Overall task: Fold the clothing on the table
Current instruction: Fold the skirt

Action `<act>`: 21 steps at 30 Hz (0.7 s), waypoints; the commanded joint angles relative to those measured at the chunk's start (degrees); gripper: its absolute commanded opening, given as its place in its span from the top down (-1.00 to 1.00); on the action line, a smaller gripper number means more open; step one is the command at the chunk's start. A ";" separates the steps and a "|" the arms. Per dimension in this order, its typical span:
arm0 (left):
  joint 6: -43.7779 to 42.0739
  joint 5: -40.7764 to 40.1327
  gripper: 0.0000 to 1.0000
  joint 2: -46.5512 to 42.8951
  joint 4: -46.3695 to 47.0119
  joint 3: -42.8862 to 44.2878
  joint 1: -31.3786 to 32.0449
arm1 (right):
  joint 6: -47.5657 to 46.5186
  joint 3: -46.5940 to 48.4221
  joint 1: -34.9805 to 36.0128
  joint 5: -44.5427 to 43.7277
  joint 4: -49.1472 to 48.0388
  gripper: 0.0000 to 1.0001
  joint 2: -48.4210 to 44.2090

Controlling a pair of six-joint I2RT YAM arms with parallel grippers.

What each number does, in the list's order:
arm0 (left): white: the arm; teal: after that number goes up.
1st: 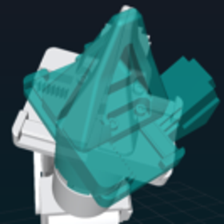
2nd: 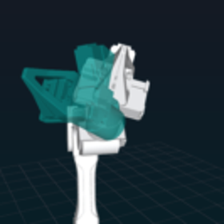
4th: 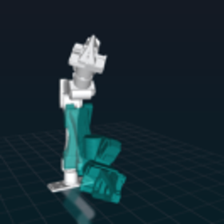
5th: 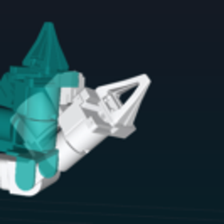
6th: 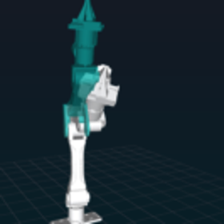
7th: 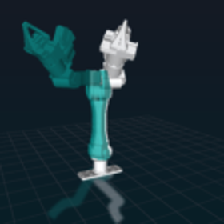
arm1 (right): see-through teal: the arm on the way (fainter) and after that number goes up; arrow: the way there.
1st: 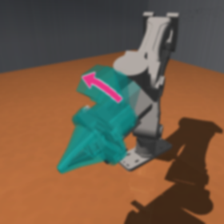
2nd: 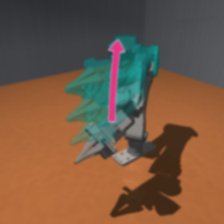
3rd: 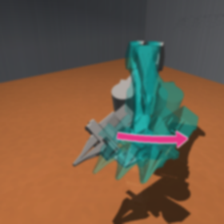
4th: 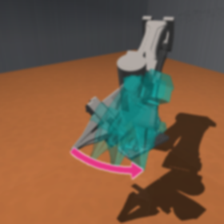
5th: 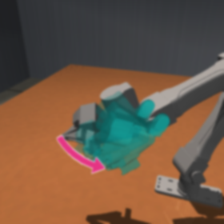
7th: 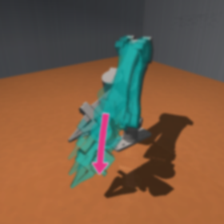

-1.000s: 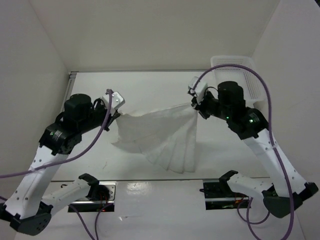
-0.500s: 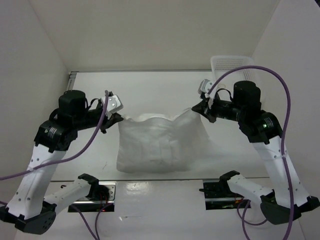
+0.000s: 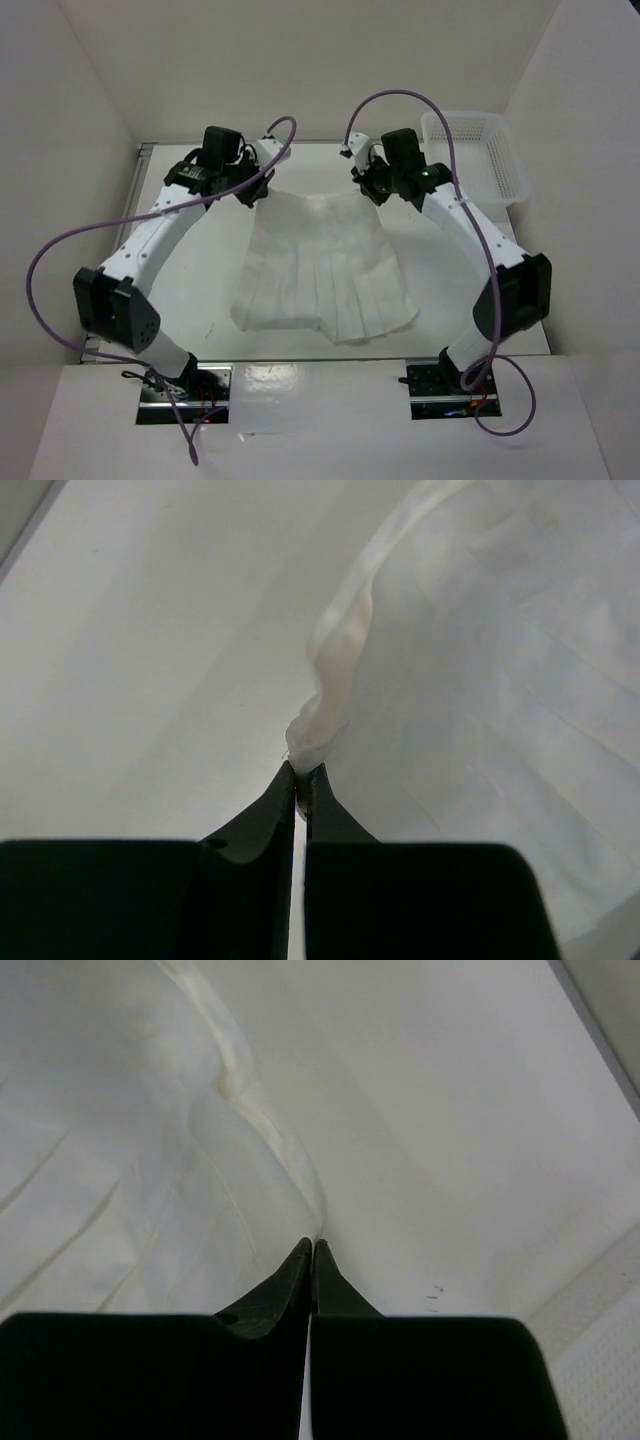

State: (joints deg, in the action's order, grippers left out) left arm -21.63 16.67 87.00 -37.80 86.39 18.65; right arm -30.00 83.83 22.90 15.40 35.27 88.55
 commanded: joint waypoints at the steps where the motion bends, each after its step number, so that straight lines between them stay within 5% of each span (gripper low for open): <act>1: 2.20 -7.25 1.00 5.71 8.35 6.68 -1.60 | -0.41 5.63 0.92 -11.43 -9.59 1.00 5.82; 10: 5.28 -16.31 1.00 14.86 19.33 8.54 -2.13 | -2.60 12.93 1.45 -21.28 -15.92 1.00 21.29; 21: 8.51 -28.17 1.00 14.42 29.64 0.78 -3.35 | -3.14 9.42 4.35 -31.21 -24.00 1.00 20.96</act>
State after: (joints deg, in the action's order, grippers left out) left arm -16.80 -5.52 101.91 -14.24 85.38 16.43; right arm -32.27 94.06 25.98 -9.41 18.98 112.18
